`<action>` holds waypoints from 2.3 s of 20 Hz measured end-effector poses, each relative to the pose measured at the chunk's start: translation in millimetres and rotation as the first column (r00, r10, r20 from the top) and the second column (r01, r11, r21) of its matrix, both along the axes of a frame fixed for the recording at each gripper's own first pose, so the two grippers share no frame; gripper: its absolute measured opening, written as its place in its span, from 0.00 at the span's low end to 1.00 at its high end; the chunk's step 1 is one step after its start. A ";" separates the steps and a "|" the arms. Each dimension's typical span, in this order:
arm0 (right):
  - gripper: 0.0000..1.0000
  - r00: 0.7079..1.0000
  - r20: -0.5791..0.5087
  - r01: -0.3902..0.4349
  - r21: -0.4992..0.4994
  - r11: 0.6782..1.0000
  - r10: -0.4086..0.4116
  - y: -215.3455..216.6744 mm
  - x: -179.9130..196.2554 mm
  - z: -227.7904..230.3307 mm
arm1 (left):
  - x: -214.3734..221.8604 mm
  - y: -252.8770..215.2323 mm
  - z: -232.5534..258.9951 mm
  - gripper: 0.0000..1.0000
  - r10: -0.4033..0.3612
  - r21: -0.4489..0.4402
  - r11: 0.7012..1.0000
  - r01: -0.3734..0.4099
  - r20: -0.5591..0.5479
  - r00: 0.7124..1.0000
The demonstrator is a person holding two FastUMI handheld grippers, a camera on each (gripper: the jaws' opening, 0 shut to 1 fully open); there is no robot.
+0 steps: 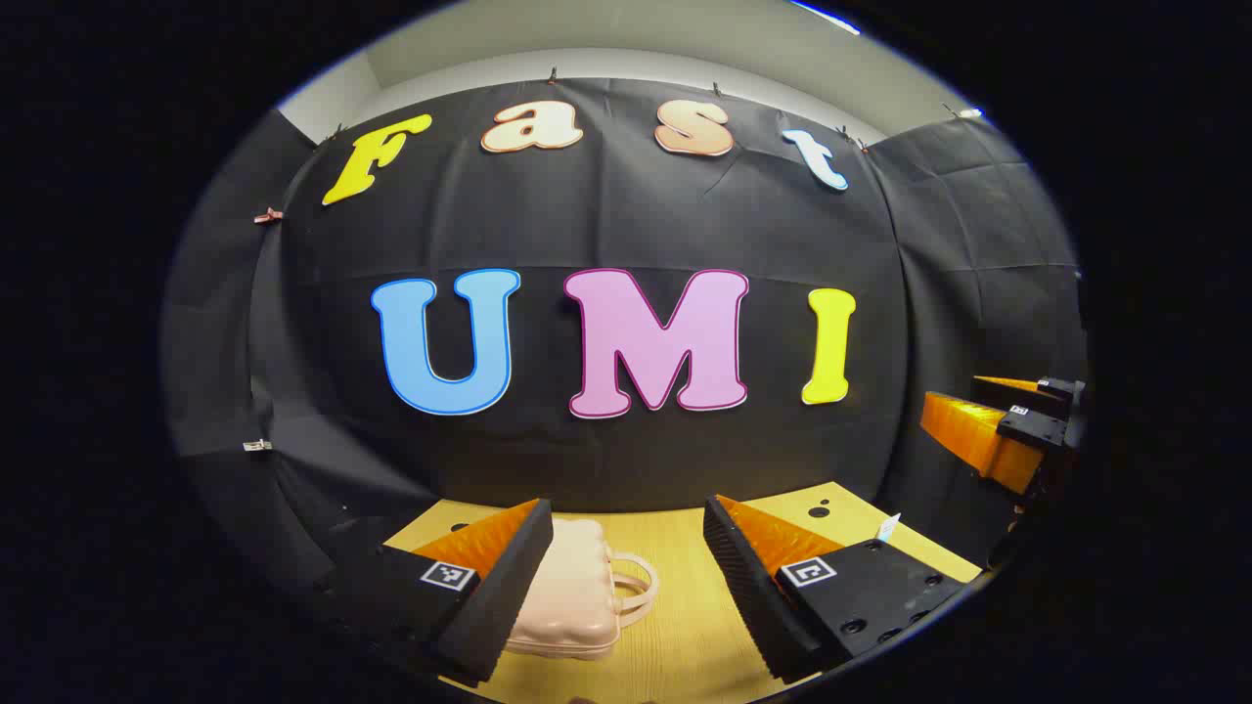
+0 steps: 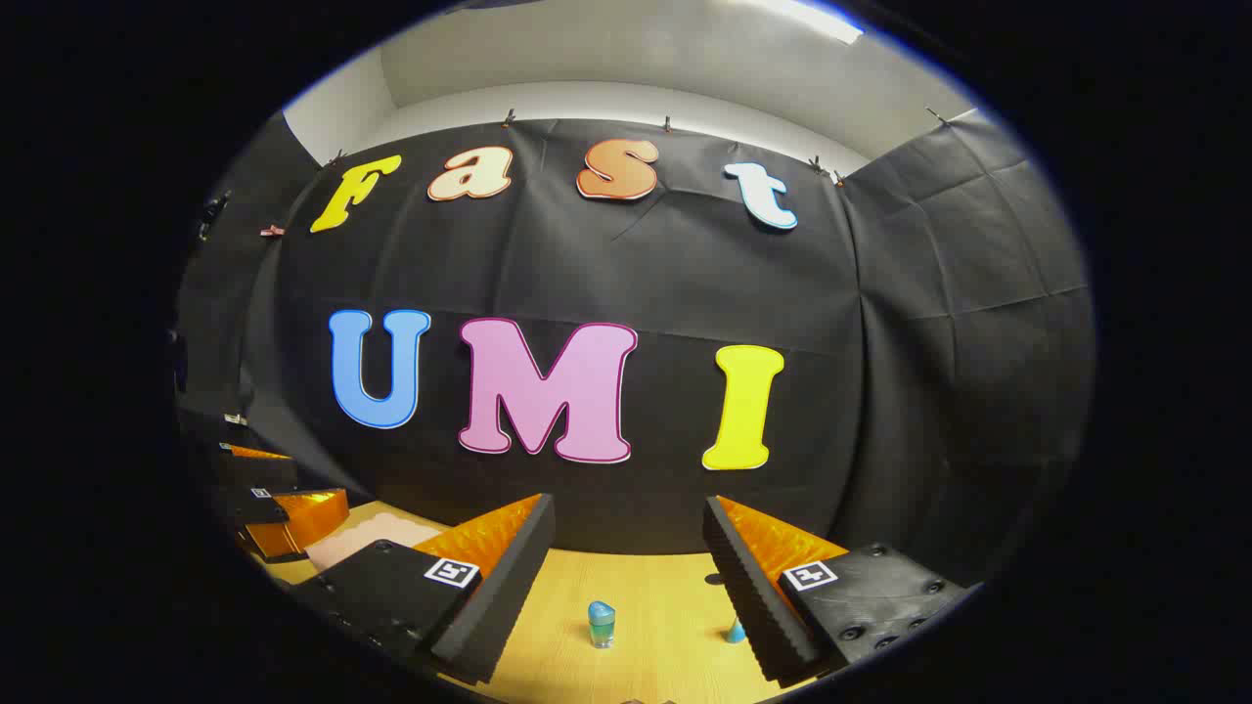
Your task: First open the suitcase, pack the skin care products into it, and then close the suitcase.
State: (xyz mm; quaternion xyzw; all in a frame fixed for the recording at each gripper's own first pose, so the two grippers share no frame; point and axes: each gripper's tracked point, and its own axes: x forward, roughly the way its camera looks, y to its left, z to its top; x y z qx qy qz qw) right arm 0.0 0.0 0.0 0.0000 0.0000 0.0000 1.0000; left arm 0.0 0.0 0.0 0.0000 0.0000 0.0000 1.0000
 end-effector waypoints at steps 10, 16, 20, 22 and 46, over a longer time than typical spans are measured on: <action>0.96 1.000 -0.001 0.000 -0.004 1.000 0.000 0.4 2.7 -1.9 | 5.7 -6.2 1.7 0.98 -0.029 -0.006 1.000 0.029 -0.009 1.000; 0.96 1.000 0.019 -0.013 -0.038 0.999 0.014 2.2 3.0 2.3 | 8.3 -9.8 -6.4 0.97 -0.029 -0.013 1.000 0.028 -0.025 0.999; 0.96 1.000 0.015 -0.025 -0.049 0.998 0.026 4.1 3.9 -1.2 | 11.2 -7.9 -16.6 0.97 -0.026 0.004 1.000 0.027 -0.044 0.999; 0.96 1.000 0.004 -0.023 -0.045 0.999 0.023 1.4 5.4 -5.0 | 18.9 -7.6 -23.0 0.97 -0.021 -0.006 1.000 0.020 -0.066 0.998; 0.96 0.975 -0.194 -0.123 -0.075 0.990 0.107 -62.8 65.0 -100.6 | 224.9 -34.8 -300.6 0.58 0.157 0.133 0.987 -0.089 -0.692 0.705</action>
